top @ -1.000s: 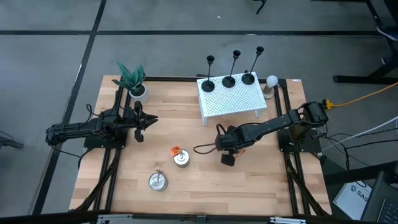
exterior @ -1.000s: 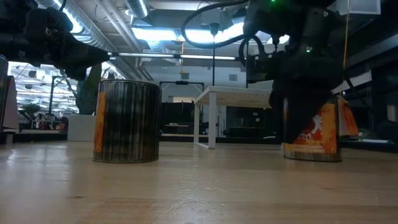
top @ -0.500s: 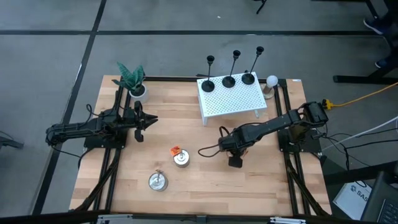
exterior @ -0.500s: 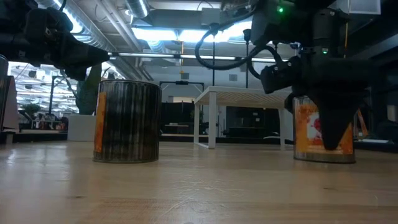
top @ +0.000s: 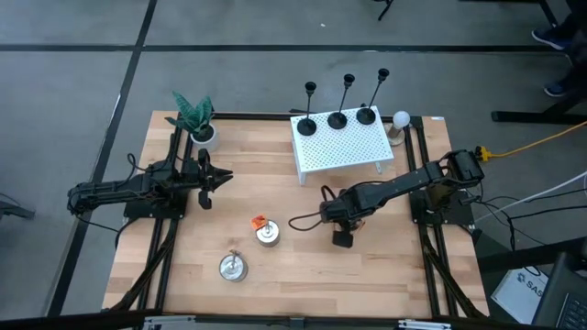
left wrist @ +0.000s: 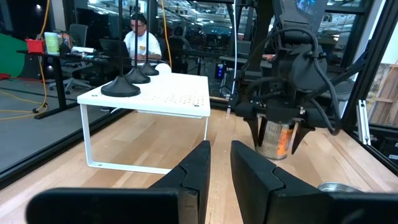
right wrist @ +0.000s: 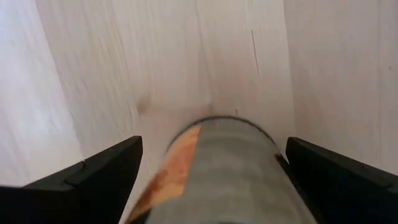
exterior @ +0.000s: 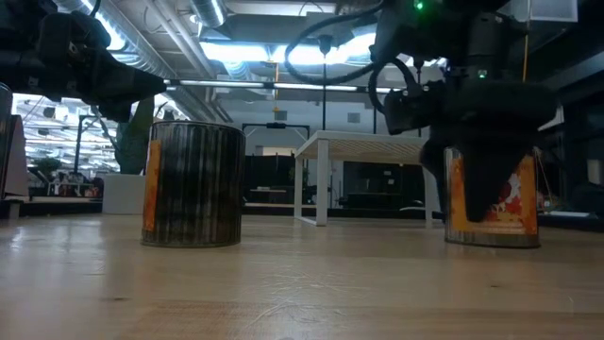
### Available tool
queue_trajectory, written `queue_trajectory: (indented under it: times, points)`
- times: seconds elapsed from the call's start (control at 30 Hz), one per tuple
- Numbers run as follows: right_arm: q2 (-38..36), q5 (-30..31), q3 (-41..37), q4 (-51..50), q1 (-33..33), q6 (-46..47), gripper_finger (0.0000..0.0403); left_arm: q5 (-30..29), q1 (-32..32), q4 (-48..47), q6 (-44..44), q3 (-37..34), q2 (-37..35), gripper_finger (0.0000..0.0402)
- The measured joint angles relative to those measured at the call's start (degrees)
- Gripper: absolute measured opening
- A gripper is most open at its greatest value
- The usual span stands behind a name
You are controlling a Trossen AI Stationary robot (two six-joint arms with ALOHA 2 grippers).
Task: Pick & Place candle stick holders
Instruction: Put the bottom orange scented candle on the shelf
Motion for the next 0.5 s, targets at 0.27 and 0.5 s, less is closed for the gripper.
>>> queue_trajectory:
  times: [0.27, 0.5]
  points:
    - [0.0, 0.0, 0.0, 1.5, 0.0, 2.1, 0.0399, 0.0, 0.0, 0.0, 0.0, 0.0, 0.0, 0.0059]
    - [0.0, 0.0, 0.0, 0.9, 0.0, 1.6, 0.0399, 0.0, 0.0, 0.0, 0.0, 0.0, 0.0, 0.0059]
